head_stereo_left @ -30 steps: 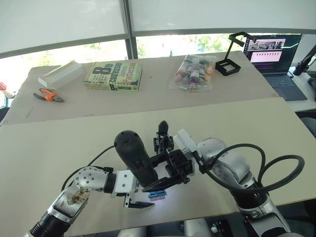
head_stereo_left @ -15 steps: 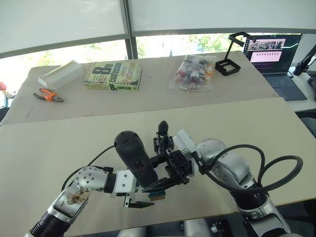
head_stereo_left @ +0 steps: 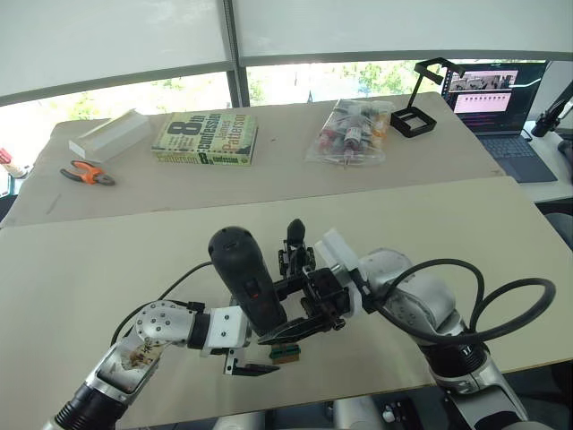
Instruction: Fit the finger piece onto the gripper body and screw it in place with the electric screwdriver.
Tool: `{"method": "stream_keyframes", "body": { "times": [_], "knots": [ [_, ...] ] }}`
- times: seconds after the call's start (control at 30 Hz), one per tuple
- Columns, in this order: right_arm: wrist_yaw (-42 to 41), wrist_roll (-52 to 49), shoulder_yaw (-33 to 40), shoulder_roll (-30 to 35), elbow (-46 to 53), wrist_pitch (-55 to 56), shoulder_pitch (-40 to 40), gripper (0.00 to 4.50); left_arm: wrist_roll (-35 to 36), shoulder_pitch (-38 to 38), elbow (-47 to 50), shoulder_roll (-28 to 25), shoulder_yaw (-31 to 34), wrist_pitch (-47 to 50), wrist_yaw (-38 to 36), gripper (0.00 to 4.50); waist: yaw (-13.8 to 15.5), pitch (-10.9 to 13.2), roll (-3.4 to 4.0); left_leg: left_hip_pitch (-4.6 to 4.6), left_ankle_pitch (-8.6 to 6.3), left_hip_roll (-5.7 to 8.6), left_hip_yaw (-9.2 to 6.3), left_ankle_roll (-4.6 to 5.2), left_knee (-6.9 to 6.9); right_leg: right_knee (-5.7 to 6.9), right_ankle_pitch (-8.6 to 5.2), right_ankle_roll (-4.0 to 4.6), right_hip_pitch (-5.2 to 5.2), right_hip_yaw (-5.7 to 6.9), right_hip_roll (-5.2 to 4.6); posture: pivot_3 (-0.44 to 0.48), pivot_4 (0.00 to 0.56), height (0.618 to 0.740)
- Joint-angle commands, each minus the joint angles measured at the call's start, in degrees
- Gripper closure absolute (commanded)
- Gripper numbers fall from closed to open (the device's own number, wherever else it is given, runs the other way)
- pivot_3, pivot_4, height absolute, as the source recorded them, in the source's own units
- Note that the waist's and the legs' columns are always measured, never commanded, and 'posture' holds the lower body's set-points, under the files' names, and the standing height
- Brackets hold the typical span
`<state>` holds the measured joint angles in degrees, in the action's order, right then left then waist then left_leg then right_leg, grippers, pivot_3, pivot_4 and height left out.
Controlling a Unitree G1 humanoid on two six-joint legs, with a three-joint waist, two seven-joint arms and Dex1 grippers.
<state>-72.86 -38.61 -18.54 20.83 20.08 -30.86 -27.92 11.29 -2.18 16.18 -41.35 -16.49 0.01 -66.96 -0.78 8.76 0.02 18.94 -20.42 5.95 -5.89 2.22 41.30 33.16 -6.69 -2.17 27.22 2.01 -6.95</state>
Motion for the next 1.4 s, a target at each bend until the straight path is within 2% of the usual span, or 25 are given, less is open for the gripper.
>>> {"method": "stream_keyframes", "body": {
  "times": [0.03,0.3,0.47,0.67,0.83,1.13,1.3,1.4],
  "knots": [
    [2.09,-5.49,3.69,-0.72,4.37,-2.19,-2.84,2.58,1.94,0.69,3.11,-1.08,2.26,0.86,0.31,0.00,0.01,0.00,0.00,0.00,0.00,0.00,0.00,0.00,0.00,0.00,0.00,0.00,0.00,0.00,0.00,0.000,0.150,0.738],
    [4.29,-8.37,7.13,0.65,3.43,-4.76,-7.71,2.58,4.62,1.66,4.84,-0.43,5.80,5.11,3.75,0.00,0.02,0.00,0.00,-0.01,0.00,0.00,0.00,0.00,0.00,0.01,0.00,0.00,0.00,0.00,0.00,0.000,0.150,0.738],
    [4.63,-9.14,9.70,2.43,1.72,-6.02,-10.92,2.58,4.93,1.34,4.89,2.85,7.62,8.75,9.77,0.00,0.09,0.00,0.00,-0.01,0.00,0.02,0.01,0.00,0.02,0.00,0.00,0.00,-0.01,-0.03,0.00,0.000,0.150,0.738],
    [5.63,-10.00,11.97,4.68,0.78,-7.59,-12.97,2.58,2.14,-2.90,2.27,9.68,5.82,12.25,17.63,0.00,0.17,-0.01,-0.01,0.00,0.00,0.04,0.00,0.00,0.06,0.00,0.01,0.01,-0.03,-0.03,-0.02,0.000,0.150,0.738],
    [5.83,-9.69,13.06,6.34,0.49,-7.98,-13.48,2.58,-2.66,-6.43,-3.29,14.64,3.62,10.94,22.72,0.00,0.23,-0.02,-0.04,0.00,0.00,0.04,0.00,0.00,0.05,0.00,0.01,0.01,-0.05,-0.03,-0.03,0.000,0.150,0.738],
    [7.40,-10.18,13.93,7.36,1.33,-8.28,-13.62,2.58,-5.26,-10.59,-10.65,20.98,1.79,9.59,26.11,0.00,0.29,-0.02,-0.04,0.02,0.00,0.03,0.00,0.01,0.07,0.00,0.01,0.01,-0.05,-0.04,-0.04,0.000,0.150,0.738],
    [8.02,-10.32,14.31,7.86,1.73,-8.47,-13.62,2.58,-5.93,-12.25,-14.19,22.85,1.03,8.74,26.21,0.00,0.55,-0.03,-0.05,0.04,0.01,0.04,0.01,0.01,0.12,0.00,0.01,0.01,-0.05,-0.04,-0.05,0.000,0.150,0.738],
    [8.36,-10.33,14.45,8.08,2.04,-8.41,-13.62,2.58,-4.50,-13.28,-15.78,23.72,0.89,7.76,23.97,0.92,0.70,-0.03,-0.05,0.04,0.01,0.04,0.01,0.01,0.12,0.00,0.01,0.01,-0.05,-0.04,-0.05,0.000,0.150,0.738]
  ]
}}
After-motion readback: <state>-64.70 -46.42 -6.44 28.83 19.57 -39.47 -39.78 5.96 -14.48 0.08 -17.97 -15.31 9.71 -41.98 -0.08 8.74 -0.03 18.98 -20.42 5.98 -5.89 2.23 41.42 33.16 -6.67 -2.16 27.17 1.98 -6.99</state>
